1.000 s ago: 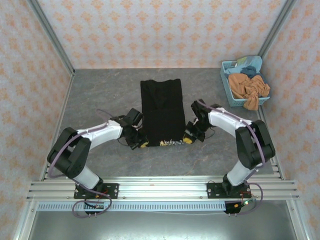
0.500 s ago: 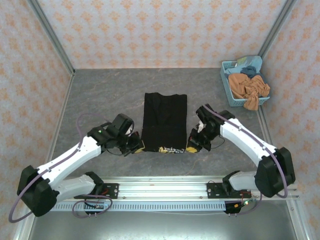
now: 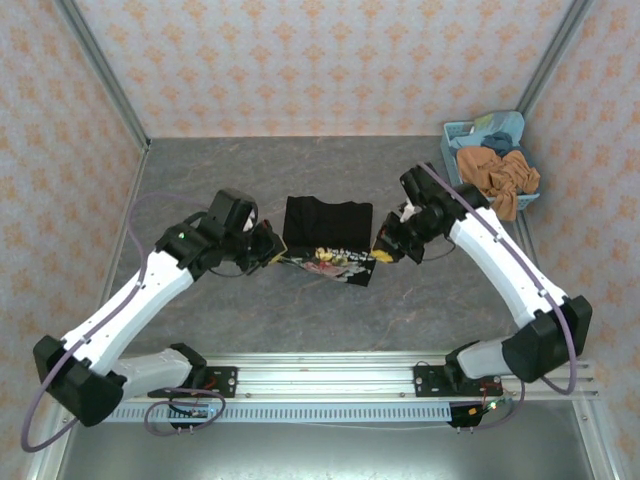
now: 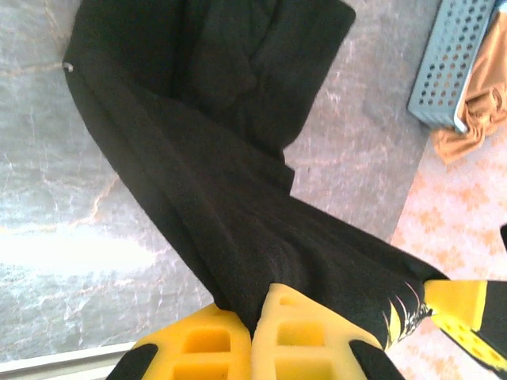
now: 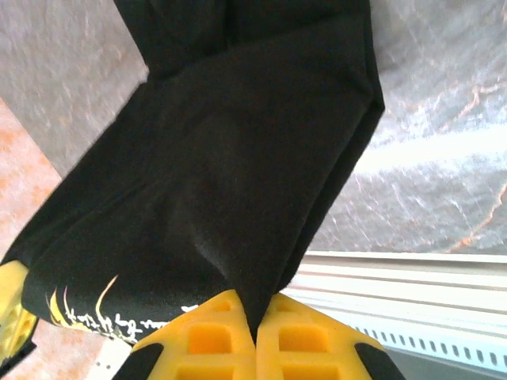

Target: Fold and stack the t-shirts

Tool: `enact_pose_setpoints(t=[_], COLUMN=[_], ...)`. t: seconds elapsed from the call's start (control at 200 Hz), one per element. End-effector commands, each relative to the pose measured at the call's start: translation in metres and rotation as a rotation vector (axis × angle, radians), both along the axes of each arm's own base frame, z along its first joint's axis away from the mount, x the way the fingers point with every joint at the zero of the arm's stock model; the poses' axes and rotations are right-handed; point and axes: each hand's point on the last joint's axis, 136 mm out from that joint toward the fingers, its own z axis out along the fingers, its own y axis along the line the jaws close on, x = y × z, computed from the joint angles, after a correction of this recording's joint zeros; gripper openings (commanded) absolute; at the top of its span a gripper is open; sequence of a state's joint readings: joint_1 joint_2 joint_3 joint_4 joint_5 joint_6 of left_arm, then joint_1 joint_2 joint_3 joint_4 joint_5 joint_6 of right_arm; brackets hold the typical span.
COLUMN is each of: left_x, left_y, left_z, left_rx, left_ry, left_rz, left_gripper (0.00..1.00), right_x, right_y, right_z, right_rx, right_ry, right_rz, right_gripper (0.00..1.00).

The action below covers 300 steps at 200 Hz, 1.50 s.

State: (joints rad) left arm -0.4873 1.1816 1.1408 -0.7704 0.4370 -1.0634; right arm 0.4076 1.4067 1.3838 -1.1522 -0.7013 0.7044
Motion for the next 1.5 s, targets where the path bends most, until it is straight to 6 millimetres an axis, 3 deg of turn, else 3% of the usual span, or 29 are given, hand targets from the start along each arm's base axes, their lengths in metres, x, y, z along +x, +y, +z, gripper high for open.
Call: enact_pose_setpoints(t=[0.0,0.155,0.37,0.425,0.5,0.605,0.691,0.736,0.811,0.951,1.056,1.151,1.291,1.401,1.426,1.496], left_x=[0.027,0.075,0.159,0.182,0.212,0.24,0.252,0.256,0.25,0.204,0.163,0.146,0.153,0.164,0.165,0.167], left_y=[0.009,0.01,0.016,0.017,0.017,0.021,0.016,0.014,0.017,0.018,0.002,-0.017,-0.042,-0.059,-0.061,-0.062], left_z=[0.004,-0.01,-0.049,-0.059,-0.082,-0.104,-0.096,-0.082,-0.054,-0.027,-0.044,-0.066,-0.09,-0.103,-0.12,-0.139], left_rx=[0.04,0.067,0.138,0.141,0.148,0.159,0.129,0.119,0.132,0.103,0.044,0.006,-0.004,0.033,0.054,0.097], left_ry=[-0.002,0.062,0.11,0.109,0.125,0.161,0.128,0.086,0.023,-0.014,0.04,0.077,0.097,0.105,0.134,0.16], left_rz=[0.046,0.071,0.123,0.142,0.159,0.192,0.206,0.203,0.192,0.197,0.197,0.2,0.184,0.134,0.126,0.112], left_gripper=[0.0,0.0,0.0,0.0,0.09,0.2,0.51,0.62,0.65,0.64,0.59,0.54,0.49,0.48,0.48,0.47], right_x=[0.03,0.088,0.173,0.196,0.223,0.262,0.274,0.276,0.272,0.238,0.193,0.153,0.127,0.125,0.125,0.122], right_y=[-0.009,-0.007,-0.012,-0.013,-0.013,-0.014,-0.023,-0.027,-0.034,-0.037,-0.018,0.01,0.039,0.036,0.032,0.024], right_z=[0.001,-0.003,-0.04,-0.058,-0.077,-0.089,-0.089,-0.084,-0.071,-0.051,-0.057,-0.072,-0.091,-0.116,-0.123,-0.147], right_rx=[-0.034,-0.038,-0.09,-0.112,-0.129,-0.153,-0.187,-0.196,-0.224,-0.238,-0.138,-0.046,0.016,-0.018,-0.038,-0.091], right_ry=[0.039,-0.005,-0.034,-0.02,-0.014,-0.077,-0.082,-0.086,-0.121,-0.176,-0.142,-0.083,-0.024,0.009,0.012,0.052], right_rz=[-0.138,-0.194,-0.244,-0.25,-0.252,-0.241,-0.241,-0.245,-0.235,-0.225,-0.246,-0.263,-0.291,-0.31,-0.313,-0.307], right_gripper=[0.0,0.0,0.0,0.0,0.0,0.37,0.49,0.51,0.53,0.51,0.36,0.23,0.17,0.14,0.14,0.12])
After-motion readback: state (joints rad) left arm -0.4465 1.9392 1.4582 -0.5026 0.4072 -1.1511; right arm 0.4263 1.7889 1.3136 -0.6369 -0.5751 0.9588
